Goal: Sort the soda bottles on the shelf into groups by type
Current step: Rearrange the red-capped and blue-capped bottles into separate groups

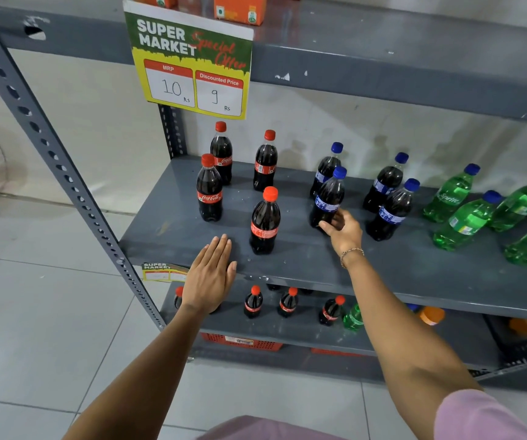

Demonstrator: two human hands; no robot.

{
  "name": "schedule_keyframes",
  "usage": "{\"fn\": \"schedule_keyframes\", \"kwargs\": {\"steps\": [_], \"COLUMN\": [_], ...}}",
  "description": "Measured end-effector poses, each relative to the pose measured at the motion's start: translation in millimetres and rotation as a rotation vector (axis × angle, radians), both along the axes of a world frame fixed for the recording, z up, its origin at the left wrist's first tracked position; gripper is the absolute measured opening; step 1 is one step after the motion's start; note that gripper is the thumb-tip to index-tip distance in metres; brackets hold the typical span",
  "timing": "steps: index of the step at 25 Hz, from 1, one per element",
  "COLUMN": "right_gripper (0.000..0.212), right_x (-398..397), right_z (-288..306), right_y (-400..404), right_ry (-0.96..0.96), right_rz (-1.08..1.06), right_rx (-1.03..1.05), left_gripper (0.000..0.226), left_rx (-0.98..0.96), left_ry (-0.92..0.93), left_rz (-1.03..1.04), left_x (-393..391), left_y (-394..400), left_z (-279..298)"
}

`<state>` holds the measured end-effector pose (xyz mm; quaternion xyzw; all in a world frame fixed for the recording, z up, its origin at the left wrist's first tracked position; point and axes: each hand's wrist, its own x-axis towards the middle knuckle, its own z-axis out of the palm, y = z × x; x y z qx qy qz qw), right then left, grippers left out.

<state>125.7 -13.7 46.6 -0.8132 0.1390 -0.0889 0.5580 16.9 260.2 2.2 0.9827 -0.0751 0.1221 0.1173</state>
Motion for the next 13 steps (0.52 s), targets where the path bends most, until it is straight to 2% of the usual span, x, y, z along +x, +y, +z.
{"fn": "schedule_keyframes", "kwargs": {"steps": [6, 8, 11, 13], "right_gripper": [0.056, 0.059, 0.034, 0.025], "right_x": [-5.3, -12.7, -37.1, -53.4], "right_z": [-3.5, -3.1, -9.2, -13.3], "right_y": [-2.8, 3.0, 29.4, 55.6], "right_ry": [0.016, -0.003, -0.139, -0.143], "right_rz": [0.009, -0.068, -0.282, -0.151], "right_rx": [0.089, 0.129, 0.095, 0.090], "left_gripper": [0.062, 0.061, 0.061, 0.062], "left_rx": [-0.001, 0.003, 0.006, 0.005], "left_ry": [-0.012, -0.009, -0.012, -0.012], "left_rz": [0.003, 0.002, 0.004, 0.004], "left_x": [0.4, -0.2, -1.0, -1.2], "left_y": [0.5, 0.6, 0.3, -0.1], "left_z": [-1.0, -1.3, -2.6, -3.2]}}
